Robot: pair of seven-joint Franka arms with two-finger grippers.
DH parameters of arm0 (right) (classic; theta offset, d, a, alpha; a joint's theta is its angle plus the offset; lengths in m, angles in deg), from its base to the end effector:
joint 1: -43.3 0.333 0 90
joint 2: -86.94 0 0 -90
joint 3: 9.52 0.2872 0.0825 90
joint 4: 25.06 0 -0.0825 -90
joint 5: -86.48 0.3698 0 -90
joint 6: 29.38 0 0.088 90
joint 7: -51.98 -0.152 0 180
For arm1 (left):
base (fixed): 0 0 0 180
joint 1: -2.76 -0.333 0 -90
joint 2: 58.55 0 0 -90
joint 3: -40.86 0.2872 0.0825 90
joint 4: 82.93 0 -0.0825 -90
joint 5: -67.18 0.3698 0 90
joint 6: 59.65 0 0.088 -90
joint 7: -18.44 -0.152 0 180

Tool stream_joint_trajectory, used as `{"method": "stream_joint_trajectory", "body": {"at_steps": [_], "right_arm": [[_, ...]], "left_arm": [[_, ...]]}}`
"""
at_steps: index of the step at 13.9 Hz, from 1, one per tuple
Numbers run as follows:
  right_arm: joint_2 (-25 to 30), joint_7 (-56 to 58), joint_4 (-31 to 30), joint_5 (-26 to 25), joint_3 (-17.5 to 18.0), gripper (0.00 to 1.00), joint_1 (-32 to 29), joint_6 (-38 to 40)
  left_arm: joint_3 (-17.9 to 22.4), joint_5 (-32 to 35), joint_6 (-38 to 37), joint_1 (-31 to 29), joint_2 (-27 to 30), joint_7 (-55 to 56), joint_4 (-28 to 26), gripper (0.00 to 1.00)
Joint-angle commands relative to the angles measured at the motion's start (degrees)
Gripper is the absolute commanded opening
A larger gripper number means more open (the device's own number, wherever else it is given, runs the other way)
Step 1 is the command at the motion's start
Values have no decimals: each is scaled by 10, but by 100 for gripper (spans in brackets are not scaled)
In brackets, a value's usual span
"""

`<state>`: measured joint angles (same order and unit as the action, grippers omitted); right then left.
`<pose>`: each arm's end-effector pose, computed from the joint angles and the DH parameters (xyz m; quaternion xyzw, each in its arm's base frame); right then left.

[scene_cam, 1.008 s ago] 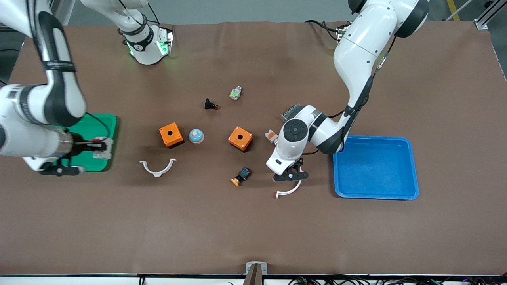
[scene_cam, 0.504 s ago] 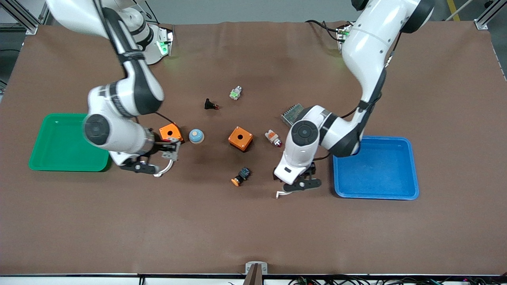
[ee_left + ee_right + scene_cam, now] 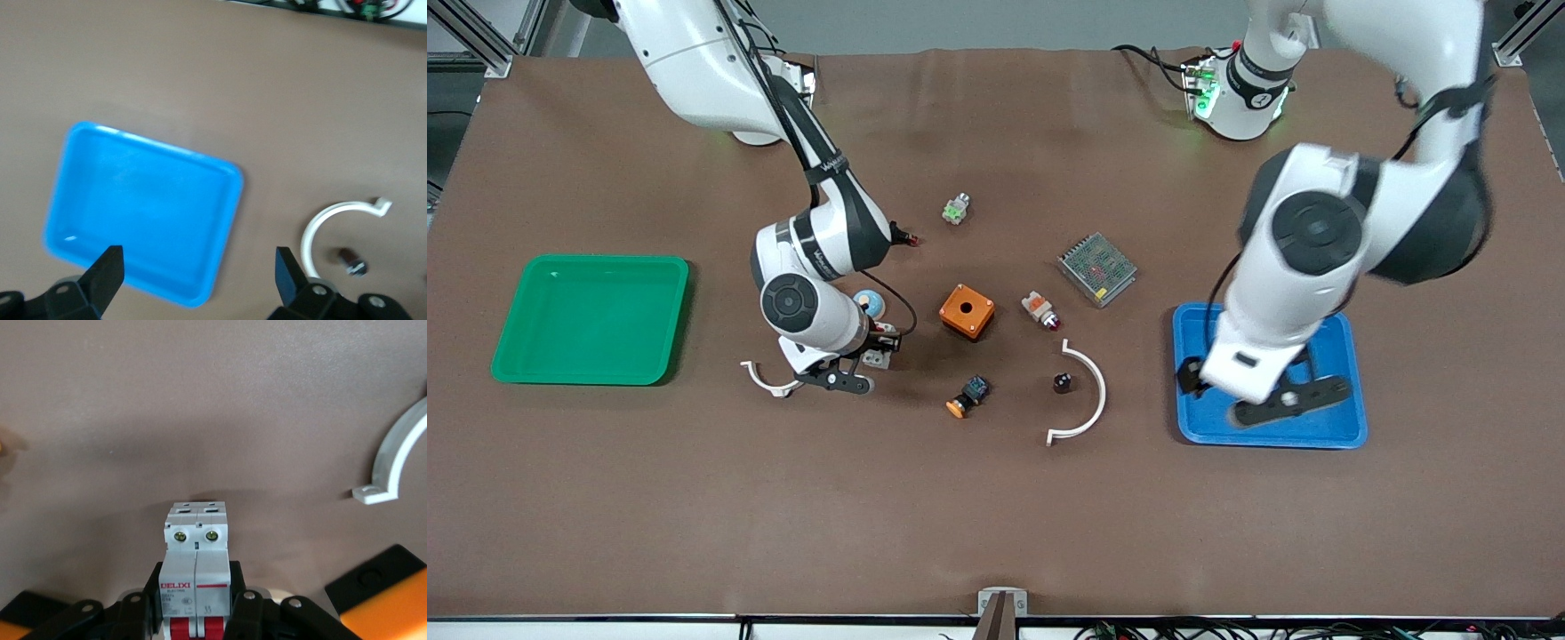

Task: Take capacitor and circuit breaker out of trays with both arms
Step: 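Release the capacitor from the left gripper while the right gripper carries the breaker, then place the breaker with the right gripper while the left gripper withdraws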

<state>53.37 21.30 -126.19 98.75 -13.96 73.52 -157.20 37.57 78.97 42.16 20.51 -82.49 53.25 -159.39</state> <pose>0.5507 0.2825 0.1652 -0.9908 0.1077 0.0787 0.0244 0.6300 -0.2078 0.4291 -0.9907 -0.1023 -0.0529 0.0730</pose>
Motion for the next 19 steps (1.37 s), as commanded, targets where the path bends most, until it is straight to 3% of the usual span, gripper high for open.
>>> {"method": "stream_joint_trajectory", "body": {"at_steps": [1,2,3,4,7,12,15,19], "right_arm": [[-6,-2,9,13,-7,29,12,-7],[-6,-2,9,13,-7,33,12,-6],[-6,-2,9,13,-7,53,12,-2],[-5,-2,9,13,-7,100,12,-1],[47,-1,8,8,-9,100,12,75],[245,5,-22,2,-16,100,-28,273],[354,10,-91,-28,-16,100,-45,282],[414,61,-102,-47,-16,100,-102,315]], "left_arm": [[-6,2,-63,-37,66,-83,-24,100],[-7,0,-80,-54,84,-114,-24,100],[-8,-14,-93,-72,103,-151,-27,100],[-7,-32,-98,-91,126,-186,-39,100],[-15,-85,-99,-162,204,-271,-111,100],[-21,-101,-107,-198,281,-314,-180,100],[-22,-102,-125,-198,296,-314,-183,100],[-27,-112,-125,-193,303,-312,-183,100]]}}
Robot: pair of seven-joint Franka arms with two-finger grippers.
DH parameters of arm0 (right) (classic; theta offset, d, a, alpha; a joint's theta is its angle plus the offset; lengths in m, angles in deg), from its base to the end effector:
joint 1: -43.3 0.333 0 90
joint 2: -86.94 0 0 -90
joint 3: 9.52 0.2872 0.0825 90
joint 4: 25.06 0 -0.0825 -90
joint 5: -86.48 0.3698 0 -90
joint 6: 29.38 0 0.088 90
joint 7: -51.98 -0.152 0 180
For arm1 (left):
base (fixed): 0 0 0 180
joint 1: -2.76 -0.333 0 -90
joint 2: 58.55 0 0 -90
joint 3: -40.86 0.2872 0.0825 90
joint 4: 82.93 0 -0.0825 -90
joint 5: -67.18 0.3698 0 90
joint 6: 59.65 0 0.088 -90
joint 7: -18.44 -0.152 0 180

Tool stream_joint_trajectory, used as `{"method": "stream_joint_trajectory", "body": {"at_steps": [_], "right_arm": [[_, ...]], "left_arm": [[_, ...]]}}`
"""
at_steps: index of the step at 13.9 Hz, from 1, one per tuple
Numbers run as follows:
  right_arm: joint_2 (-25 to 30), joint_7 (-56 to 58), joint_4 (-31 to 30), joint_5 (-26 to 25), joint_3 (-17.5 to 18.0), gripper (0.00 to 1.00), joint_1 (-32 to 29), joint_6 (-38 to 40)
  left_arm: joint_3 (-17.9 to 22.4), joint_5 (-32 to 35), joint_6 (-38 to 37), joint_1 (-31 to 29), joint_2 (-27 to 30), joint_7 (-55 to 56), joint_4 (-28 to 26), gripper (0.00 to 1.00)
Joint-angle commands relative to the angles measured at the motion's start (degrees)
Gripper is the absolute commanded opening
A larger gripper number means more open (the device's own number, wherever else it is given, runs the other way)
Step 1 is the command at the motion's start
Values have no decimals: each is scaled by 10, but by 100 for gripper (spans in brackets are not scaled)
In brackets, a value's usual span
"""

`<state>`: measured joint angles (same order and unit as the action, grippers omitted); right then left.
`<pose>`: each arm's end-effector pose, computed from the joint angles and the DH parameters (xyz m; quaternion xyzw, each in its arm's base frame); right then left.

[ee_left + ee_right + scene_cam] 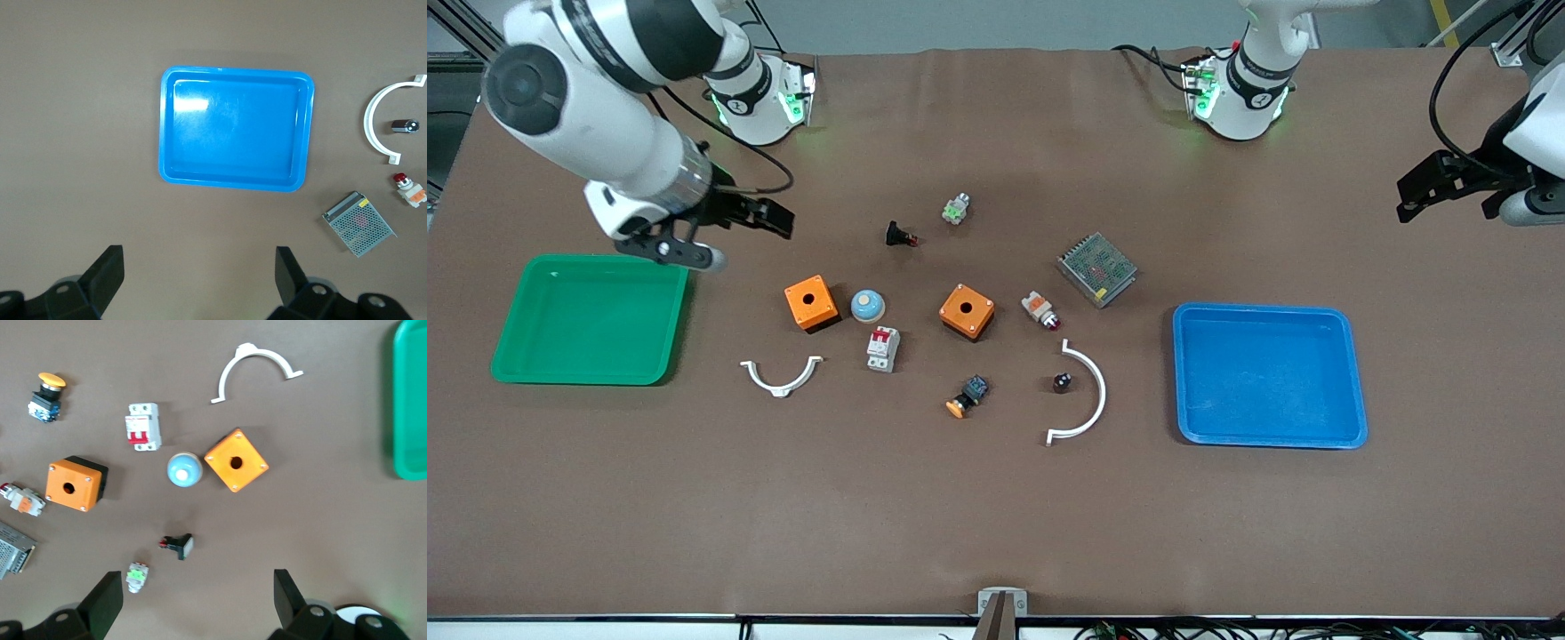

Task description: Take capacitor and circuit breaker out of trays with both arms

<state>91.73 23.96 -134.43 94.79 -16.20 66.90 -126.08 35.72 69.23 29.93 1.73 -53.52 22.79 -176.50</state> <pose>0.4762 0.1651 0.4515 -0.9887 0.1090 0.0927 0.0439 0.5143 -0.0332 0.5678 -0.9997 -0.0025 -0.0105 0.0211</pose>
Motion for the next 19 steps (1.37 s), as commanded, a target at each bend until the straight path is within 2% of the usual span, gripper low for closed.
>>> {"method": "stream_joint_trajectory", "body": {"at_steps": [1,5,9,16,19], "right_arm": [[33,62,-16,-9,5,100,-60,8],[29,153,15,-65,5,100,-150,14],[28,240,45,-67,6,100,-224,15],[-28,242,199,-69,6,100,-231,51],[-52,243,239,-76,6,100,-230,60]], "left_arm": [[-12,-20,-3,-5,13,-2,-11,100],[-22,-21,-3,-6,13,3,-11,100],[-22,-21,-3,-5,13,3,-10,100],[-22,-21,-4,-5,14,3,-11,100],[-22,-21,-5,-5,14,3,-11,100]]}}
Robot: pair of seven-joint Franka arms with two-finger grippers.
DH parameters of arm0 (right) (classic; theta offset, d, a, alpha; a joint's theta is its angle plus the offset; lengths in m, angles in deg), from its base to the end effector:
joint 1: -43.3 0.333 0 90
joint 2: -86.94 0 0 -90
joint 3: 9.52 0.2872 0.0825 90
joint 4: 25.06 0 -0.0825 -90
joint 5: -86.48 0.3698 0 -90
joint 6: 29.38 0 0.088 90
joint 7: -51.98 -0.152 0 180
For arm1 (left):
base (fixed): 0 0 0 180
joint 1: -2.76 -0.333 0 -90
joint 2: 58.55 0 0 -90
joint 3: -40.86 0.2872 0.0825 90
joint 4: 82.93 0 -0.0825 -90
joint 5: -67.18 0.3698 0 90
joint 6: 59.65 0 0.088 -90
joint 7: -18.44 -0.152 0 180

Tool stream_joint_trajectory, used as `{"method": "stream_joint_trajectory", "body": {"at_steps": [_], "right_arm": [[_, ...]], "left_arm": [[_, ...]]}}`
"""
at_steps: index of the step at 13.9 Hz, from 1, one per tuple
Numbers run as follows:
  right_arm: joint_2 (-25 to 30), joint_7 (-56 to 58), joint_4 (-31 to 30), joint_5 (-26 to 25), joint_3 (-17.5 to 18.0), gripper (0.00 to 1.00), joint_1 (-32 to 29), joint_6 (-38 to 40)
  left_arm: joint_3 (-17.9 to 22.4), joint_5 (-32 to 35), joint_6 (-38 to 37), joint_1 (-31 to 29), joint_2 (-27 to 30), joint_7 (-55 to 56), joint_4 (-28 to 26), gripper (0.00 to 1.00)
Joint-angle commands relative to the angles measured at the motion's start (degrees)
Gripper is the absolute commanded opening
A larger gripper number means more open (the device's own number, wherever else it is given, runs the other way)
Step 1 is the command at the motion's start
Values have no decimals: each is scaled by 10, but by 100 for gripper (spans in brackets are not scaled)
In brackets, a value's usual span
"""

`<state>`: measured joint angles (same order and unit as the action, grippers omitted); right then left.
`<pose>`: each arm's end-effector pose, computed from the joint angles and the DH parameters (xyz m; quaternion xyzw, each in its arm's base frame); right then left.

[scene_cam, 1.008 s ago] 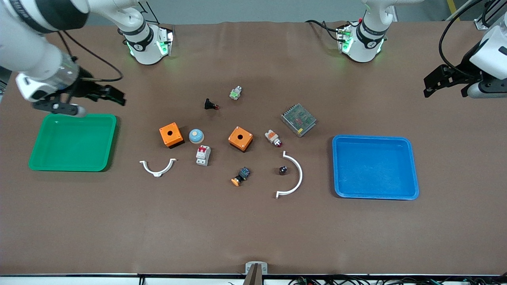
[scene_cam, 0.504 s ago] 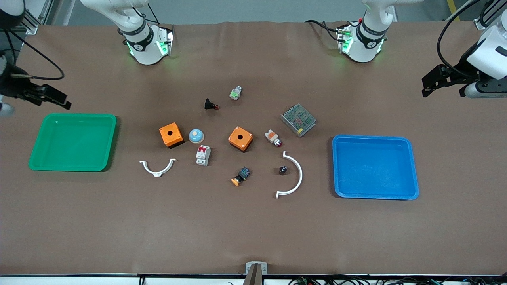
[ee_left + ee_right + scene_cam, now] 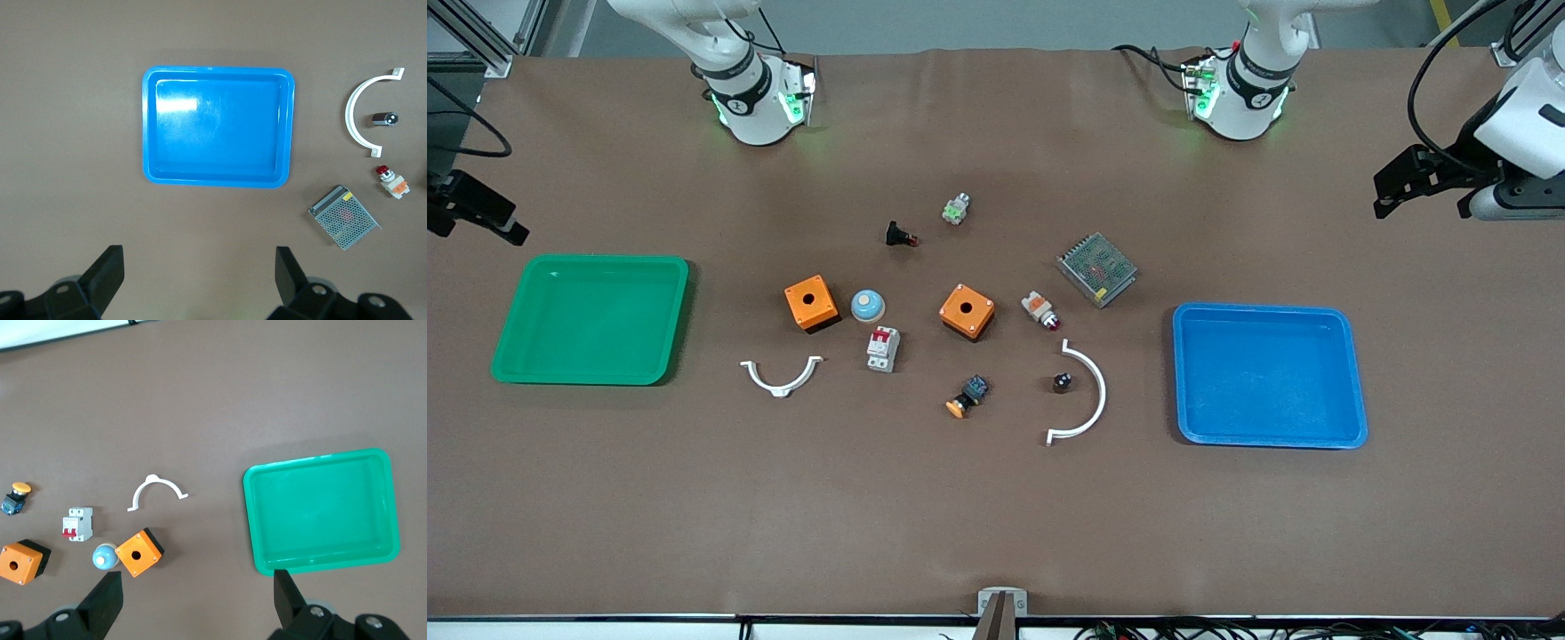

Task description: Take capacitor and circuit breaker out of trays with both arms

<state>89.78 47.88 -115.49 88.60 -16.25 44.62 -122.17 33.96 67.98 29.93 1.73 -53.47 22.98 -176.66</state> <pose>0.5337 -0.0464 0.5785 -0.9953 0.0829 -0.0454 0.0209 0.5124 -0.0528 0.5667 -0.9998 0.0113 -0.0089 0.0115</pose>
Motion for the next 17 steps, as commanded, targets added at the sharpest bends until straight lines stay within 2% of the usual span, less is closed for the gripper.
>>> {"method": "stream_joint_trajectory", "body": {"at_steps": [1,11,17], "right_arm": [[-36,4,55,-17,7,100,-4,26],[-37,4,55,-16,8,100,-7,19],[-37,2,60,-12,8,100,-6,19]], "left_arm": [[-4,-9,-5,-6,13,1,-9,100],[-3,-8,-7,-6,12,-8,-4,100],[-3,-6,-8,-6,3,-9,18,100]]}}
